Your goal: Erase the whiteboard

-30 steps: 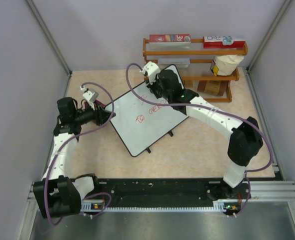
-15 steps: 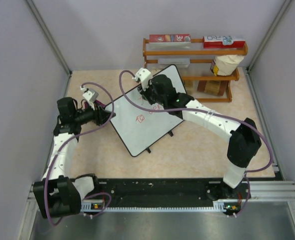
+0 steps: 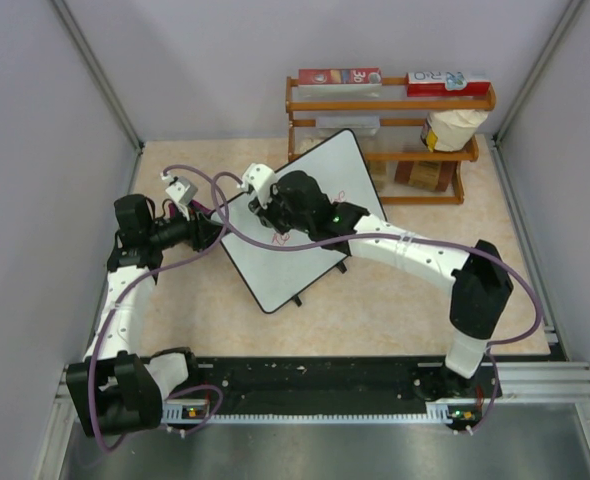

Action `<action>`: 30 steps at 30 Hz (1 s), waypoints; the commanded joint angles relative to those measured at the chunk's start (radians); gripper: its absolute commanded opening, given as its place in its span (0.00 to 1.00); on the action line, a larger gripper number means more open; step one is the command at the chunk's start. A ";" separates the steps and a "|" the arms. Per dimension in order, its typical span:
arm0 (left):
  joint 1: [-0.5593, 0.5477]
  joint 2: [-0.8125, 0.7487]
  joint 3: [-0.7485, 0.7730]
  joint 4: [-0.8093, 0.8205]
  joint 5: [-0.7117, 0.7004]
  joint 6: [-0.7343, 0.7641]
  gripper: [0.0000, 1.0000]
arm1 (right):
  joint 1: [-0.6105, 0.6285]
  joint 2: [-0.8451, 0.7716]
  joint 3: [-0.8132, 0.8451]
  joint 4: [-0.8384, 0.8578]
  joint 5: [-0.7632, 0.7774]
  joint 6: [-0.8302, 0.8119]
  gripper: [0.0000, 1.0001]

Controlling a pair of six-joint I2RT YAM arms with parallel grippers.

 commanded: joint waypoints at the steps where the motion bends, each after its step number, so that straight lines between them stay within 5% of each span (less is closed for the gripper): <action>1: -0.018 -0.003 -0.028 -0.040 -0.045 0.155 0.00 | 0.030 0.016 0.072 -0.006 -0.017 0.021 0.00; 15: -0.019 -0.003 -0.028 -0.040 -0.047 0.155 0.00 | 0.038 -0.005 0.032 0.025 0.066 -0.039 0.00; 30: -0.019 -0.005 -0.029 -0.040 -0.045 0.158 0.00 | -0.100 -0.066 -0.080 0.108 0.037 -0.013 0.00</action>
